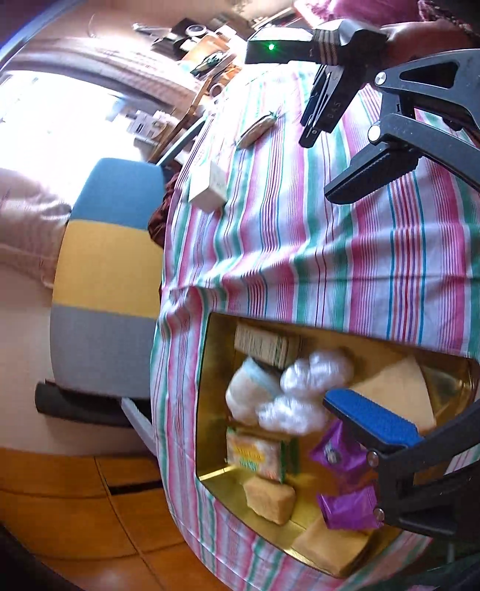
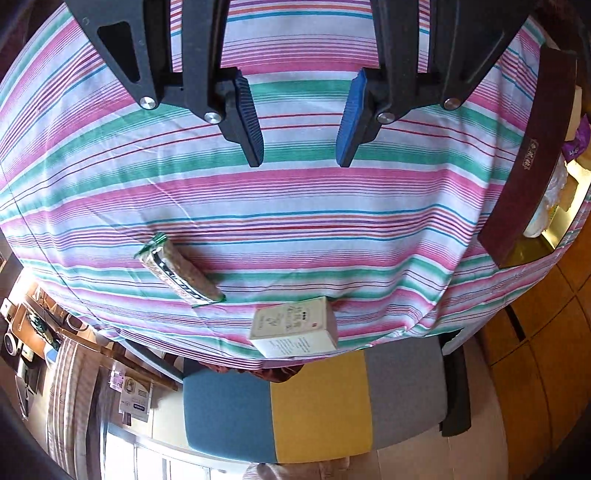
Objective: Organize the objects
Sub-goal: 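Move the right tool to the wrapped biscuit packet and grasp it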
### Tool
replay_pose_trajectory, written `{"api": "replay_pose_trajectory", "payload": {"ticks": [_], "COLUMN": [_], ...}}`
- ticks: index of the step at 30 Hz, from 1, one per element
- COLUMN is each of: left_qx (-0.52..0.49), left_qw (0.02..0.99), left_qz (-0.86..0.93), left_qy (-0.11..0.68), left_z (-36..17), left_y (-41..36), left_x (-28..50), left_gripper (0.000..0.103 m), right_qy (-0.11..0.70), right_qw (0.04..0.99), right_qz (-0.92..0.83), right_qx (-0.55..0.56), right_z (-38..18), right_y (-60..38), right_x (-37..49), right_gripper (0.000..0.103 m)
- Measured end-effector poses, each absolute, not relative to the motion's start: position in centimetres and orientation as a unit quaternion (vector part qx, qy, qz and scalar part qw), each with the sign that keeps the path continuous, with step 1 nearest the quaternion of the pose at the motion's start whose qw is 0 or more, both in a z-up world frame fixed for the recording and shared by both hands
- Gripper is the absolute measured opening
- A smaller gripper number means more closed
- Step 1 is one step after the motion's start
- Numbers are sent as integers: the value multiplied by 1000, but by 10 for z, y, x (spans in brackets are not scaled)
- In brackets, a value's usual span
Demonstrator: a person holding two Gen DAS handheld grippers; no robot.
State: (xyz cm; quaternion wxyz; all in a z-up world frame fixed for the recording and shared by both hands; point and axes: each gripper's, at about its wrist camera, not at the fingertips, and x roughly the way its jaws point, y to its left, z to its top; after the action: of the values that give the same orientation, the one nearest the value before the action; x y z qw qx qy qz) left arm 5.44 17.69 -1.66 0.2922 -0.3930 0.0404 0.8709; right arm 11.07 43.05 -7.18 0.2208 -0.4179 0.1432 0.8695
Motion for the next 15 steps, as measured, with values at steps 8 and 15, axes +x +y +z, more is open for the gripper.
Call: {"api": "replay_pose_trajectory", "payload": {"ticks": [8, 15], "left_qx": [-400, -407], "left_qw": [332, 358], "left_qz": [852, 835], "left_qy": [68, 90], "left_z": [-21, -27], "left_y": [223, 252], "left_x": [71, 82], "left_gripper": [101, 101], "right_qy": [156, 165], "right_qw": [231, 253], "right_qz": [866, 859], "right_qx": [-415, -413], "right_z": [-81, -89], "right_y": [471, 527], "right_x": [121, 126], "right_gripper": [45, 49]}}
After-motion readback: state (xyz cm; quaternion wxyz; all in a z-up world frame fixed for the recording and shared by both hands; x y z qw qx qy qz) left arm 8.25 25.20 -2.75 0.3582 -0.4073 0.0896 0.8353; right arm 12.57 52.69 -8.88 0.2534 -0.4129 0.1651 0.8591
